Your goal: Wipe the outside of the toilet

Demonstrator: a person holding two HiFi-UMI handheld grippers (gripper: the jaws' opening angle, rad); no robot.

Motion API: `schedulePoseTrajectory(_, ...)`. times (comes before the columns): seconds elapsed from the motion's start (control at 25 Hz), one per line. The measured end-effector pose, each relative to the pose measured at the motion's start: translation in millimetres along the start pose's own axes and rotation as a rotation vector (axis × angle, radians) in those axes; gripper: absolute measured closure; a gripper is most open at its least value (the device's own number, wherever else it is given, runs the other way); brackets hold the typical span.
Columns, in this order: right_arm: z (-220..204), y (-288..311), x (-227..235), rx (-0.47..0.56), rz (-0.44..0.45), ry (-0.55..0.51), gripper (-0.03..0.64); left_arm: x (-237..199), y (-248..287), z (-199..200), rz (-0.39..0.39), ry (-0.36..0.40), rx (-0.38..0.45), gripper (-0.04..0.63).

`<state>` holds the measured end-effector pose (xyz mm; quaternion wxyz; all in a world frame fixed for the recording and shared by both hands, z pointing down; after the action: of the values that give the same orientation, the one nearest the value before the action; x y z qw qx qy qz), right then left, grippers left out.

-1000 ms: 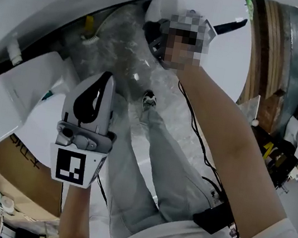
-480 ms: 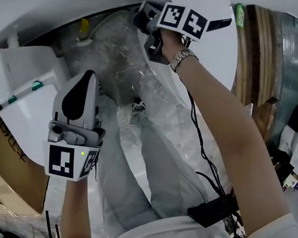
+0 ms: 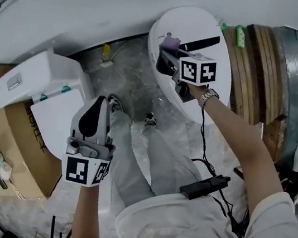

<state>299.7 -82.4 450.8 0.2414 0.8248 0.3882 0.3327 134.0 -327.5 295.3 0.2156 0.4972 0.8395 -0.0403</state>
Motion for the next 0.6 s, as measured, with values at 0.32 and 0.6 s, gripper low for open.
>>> schedulePoseTrajectory(0.32, 7, -135, -36, 0.081, 0.1, -0.159, 0.525, 66, -70, 57, 0.13, 0.071, 0.064, 0.591)
schedulePoseTrajectory(0.6, 51, -258, -57, 0.255, 0.106, -0.202, 0.523, 139, -152, 87, 0.203, 0.116, 0.078, 0.591)
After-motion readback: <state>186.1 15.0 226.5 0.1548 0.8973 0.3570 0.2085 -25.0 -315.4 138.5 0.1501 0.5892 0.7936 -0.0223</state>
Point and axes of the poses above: the fingertips, and each gripper's own axes: y forward along the fingers, x to its right, z out of its top, the point moved 6 cm from there along -y, backward along the fingers, and after that the axes turned 8 degrees about -y, right-handed, at the moved point
